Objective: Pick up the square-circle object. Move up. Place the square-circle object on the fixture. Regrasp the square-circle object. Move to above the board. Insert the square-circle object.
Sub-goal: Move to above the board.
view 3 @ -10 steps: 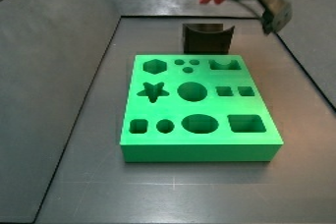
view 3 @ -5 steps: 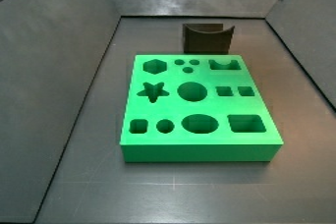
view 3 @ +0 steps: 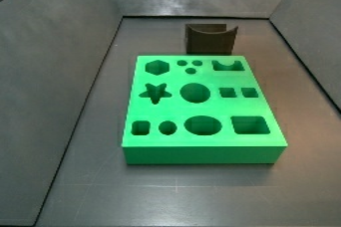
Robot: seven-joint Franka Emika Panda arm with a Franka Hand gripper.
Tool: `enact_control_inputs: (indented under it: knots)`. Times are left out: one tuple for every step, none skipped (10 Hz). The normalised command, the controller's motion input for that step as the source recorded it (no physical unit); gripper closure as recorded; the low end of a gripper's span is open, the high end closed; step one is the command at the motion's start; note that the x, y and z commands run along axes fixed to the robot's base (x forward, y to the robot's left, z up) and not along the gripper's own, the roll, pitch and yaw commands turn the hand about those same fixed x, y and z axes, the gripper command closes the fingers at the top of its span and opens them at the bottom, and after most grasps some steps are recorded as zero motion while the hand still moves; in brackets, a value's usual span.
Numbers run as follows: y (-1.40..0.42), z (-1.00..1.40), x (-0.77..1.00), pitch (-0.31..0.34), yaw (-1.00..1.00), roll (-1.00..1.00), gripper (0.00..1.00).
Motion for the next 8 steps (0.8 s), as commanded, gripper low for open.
enact_control_inputs:
  knots:
    - [-0.01, 0.38, 0.03, 0.088, 0.14, -0.05, 1.0]
    - [-0.01, 0.21, 0.02, 0.069, 0.14, -0.05, 1.0]
    - [-1.0, 0.13, -0.64, -0.026, -0.05, -1.0, 1.0]
    - [-1.0, 0.13, -0.64, -0.032, -0.05, -1.0, 1.0]
    - [-1.0, 0.15, -0.68, -0.055, -0.05, -1.0, 1.0]
    - [-1.0, 0.13, -0.69, -0.062, -0.06, -1.0, 1.0]
    - [-1.0, 0.14, -0.7, -0.066, -0.06, -1.0, 1.0]
    - [-1.0, 0.14, -0.71, -0.066, -0.07, -1.0, 1.0]
